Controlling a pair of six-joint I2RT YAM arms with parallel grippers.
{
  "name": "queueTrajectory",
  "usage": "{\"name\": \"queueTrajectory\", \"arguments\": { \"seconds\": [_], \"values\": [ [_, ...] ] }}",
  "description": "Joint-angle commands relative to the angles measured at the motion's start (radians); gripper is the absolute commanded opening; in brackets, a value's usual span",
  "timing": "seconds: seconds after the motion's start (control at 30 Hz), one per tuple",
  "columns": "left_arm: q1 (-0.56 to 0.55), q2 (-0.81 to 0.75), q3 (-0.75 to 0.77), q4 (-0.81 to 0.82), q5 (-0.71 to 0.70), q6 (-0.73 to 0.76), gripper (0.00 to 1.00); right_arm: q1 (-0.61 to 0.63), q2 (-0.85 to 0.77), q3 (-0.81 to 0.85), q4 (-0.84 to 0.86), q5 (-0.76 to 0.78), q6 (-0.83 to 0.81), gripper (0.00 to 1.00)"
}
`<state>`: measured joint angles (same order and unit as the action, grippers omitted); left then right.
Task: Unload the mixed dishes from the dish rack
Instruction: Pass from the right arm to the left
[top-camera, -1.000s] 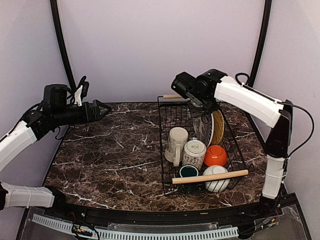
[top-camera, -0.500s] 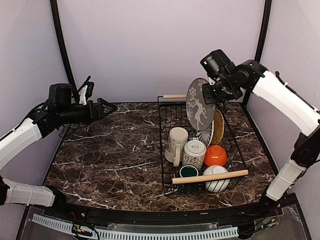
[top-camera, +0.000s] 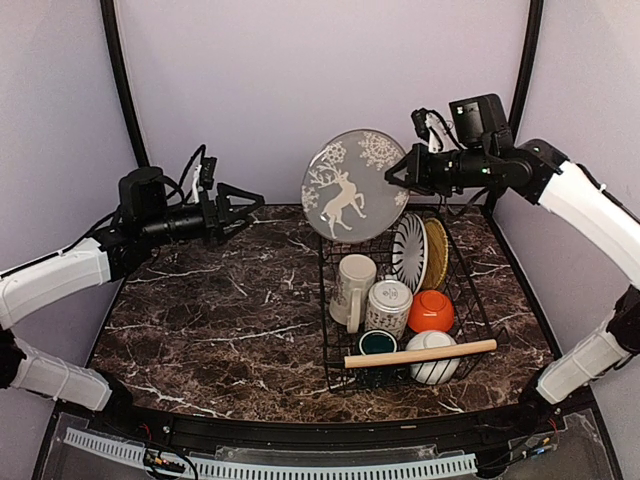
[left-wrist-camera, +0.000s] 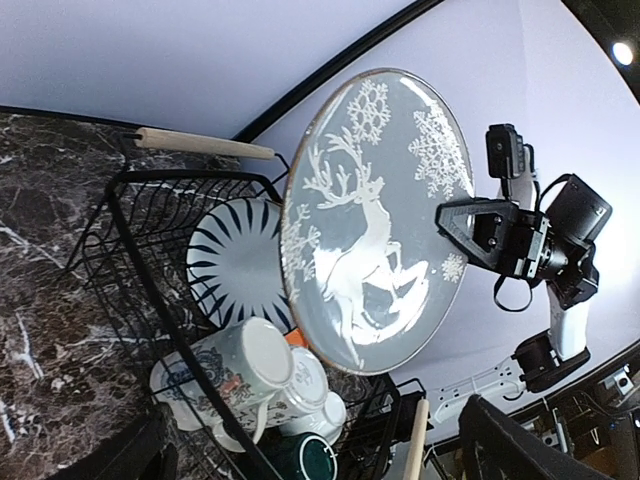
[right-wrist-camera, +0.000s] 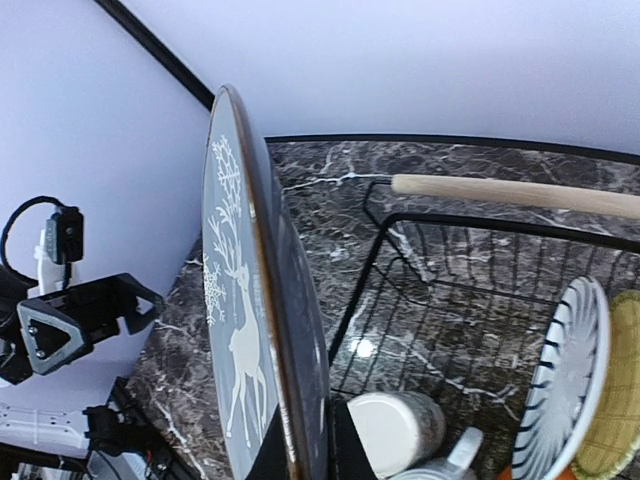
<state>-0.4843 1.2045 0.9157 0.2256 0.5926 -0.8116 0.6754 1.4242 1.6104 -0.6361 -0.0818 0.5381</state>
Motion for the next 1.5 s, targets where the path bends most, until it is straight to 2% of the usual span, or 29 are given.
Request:
{"name": "queueTrajectory", "arguments": {
  "seconds": [0.0, 0.13, 0.23, 0.4, 0.63, 0.97, 1.03, 1.13, 1.2, 1.23, 1.3, 1.4, 1.47],
  "values": [
    [-0.057, 0.039, 0.049, 0.116, -0.003, -0.042, 0.96, -0.001, 0.008, -0.03, 0.341, -0.2, 0.137, 0.0],
    [-0.087, 0.055, 0.055, 0.083, -0.1, -0.03, 0.92, 0.0, 0.018, -0.102, 0.483, -0.279, 0.214, 0.0],
    [-0.097, 0.038, 0.047, 0.046, -0.179, -0.011, 0.91, 0.0, 0.049, -0.102, 0.517, -0.317, 0.246, 0.0],
    [-0.097, 0.046, 0.046, 0.059, -0.169, -0.028, 0.81, 0.0, 0.089, -0.121, 0.606, -0.386, 0.296, 0.0],
    [-0.097, 0.041, 0.015, 0.098, -0.176, -0.074, 0.53, 0.001, 0.123, -0.143, 0.683, -0.436, 0.336, 0.0],
    [-0.097, 0.037, 0.011, 0.106, -0.163, -0.108, 0.26, 0.002, 0.137, -0.201, 0.755, -0.479, 0.353, 0.0],
    [-0.097, 0.038, 0.017, 0.095, -0.164, -0.113, 0.19, 0.002, 0.139, -0.206, 0.76, -0.48, 0.356, 0.0],
    [-0.096, 0.038, 0.021, 0.07, -0.171, -0.124, 0.02, 0.003, 0.137, -0.221, 0.772, -0.48, 0.357, 0.0],
    [-0.096, 0.037, 0.021, 0.059, -0.174, -0.132, 0.01, 0.002, 0.14, -0.226, 0.77, -0.479, 0.354, 0.0],
    [-0.095, 0.035, 0.021, 0.056, -0.174, -0.136, 0.01, 0.001, 0.141, -0.227, 0.768, -0.478, 0.353, 0.03],
    [-0.092, 0.034, 0.022, 0.046, -0.173, -0.147, 0.01, 0.001, 0.144, -0.224, 0.757, -0.481, 0.348, 0.16],
    [-0.072, 0.029, 0.02, 0.031, -0.168, -0.165, 0.01, -0.004, 0.138, -0.225, 0.708, -0.46, 0.309, 0.44],
    [-0.048, 0.022, 0.014, 0.029, -0.149, -0.182, 0.01, -0.012, 0.127, -0.225, 0.661, -0.43, 0.286, 0.7]
  ]
}}
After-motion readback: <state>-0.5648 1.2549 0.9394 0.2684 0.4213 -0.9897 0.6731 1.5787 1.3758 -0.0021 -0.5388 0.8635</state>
